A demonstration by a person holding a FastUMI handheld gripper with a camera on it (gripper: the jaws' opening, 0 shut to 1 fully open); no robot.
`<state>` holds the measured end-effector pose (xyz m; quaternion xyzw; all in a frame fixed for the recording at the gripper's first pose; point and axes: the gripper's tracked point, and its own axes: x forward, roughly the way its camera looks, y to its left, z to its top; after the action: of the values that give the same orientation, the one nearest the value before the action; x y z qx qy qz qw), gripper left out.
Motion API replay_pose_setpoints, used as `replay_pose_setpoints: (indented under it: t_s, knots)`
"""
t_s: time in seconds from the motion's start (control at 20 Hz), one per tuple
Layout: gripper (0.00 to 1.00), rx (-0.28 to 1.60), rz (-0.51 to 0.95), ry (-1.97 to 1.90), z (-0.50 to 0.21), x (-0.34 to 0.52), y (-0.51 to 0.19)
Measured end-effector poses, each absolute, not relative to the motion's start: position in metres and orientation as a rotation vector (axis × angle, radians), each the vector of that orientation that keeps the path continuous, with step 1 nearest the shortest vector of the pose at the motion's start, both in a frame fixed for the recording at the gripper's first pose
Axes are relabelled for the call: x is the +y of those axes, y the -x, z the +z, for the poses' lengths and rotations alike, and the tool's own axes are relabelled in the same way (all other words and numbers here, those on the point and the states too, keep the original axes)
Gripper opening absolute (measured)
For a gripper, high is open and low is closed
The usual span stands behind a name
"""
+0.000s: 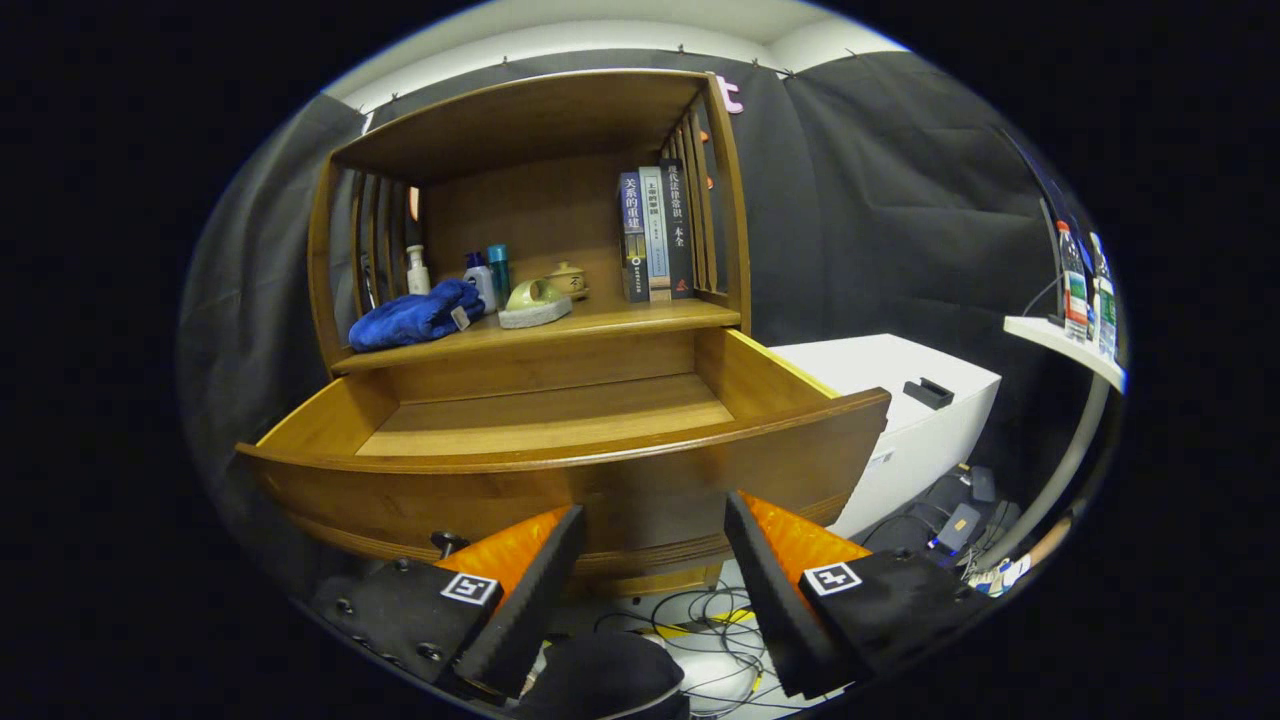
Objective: Pull open the drawer, take out the items inside it, and place them on the countertop above the cabinet.
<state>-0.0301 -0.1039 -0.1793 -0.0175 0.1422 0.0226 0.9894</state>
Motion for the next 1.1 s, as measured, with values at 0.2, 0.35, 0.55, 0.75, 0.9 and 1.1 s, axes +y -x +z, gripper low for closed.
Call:
replay_pose_setpoints:
  t_s: [0.2,0.35,0.55,0.75,0.9,1.1]
  knots:
    - [0.96,0.285,0.04,0.048,-0.177,-0.103,0.024]
    - [0.96,0.29,0.038,0.031,-0.177,-0.101,0.017]
    - [0.96,0.292,0.04,0.034,-0.177,-0.1,0.008]
    - [0.96,0.295,0.041,0.02,-0.177,-0.097,-0.006]
    - [0.96,0.295,0.038,0.022,-0.174,-0.093,-0.022]
    - [0.97,0.299,0.035,0.02,-0.171,-0.087,-0.048]
